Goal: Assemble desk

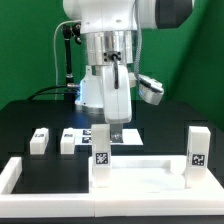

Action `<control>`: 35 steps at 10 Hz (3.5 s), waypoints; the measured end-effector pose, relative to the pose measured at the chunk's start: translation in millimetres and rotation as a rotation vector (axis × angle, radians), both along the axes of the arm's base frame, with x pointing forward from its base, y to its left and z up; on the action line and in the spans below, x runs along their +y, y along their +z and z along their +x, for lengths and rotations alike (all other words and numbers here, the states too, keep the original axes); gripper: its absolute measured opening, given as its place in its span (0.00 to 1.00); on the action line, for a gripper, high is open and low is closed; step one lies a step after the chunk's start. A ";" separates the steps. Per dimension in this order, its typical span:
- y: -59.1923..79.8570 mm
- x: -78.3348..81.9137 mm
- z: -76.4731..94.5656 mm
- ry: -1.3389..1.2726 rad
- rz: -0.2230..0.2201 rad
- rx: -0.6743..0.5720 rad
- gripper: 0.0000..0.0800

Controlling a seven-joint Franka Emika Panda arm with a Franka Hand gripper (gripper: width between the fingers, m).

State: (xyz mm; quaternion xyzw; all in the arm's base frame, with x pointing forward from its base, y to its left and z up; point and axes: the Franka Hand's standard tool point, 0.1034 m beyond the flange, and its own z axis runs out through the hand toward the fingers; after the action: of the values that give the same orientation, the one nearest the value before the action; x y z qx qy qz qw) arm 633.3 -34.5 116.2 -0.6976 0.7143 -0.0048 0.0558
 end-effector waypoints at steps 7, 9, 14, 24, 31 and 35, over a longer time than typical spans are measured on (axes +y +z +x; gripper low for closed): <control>-5.0 -1.6 -22.5 0.681 -0.068 -0.020 0.81; -3.3 -13.9 -20.2 0.973 -0.098 -0.047 0.81; -1.3 -33.7 -13.3 1.419 -0.154 -0.084 0.77; -1.5 -25.2 9.0 0.668 -0.055 0.004 0.36; -5.2 -1.6 6.4 -0.002 -0.028 0.036 0.36; -5.6 -2.2 5.4 -0.009 -0.041 0.019 0.47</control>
Offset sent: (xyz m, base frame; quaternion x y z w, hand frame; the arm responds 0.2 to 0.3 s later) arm -0.0330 -0.0056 0.0021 -0.0597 0.0296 -0.2983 0.9522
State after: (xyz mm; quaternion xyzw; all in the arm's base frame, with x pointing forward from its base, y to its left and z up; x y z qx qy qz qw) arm 638.7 -36.7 110.7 -0.6952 0.7178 -0.0130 0.0348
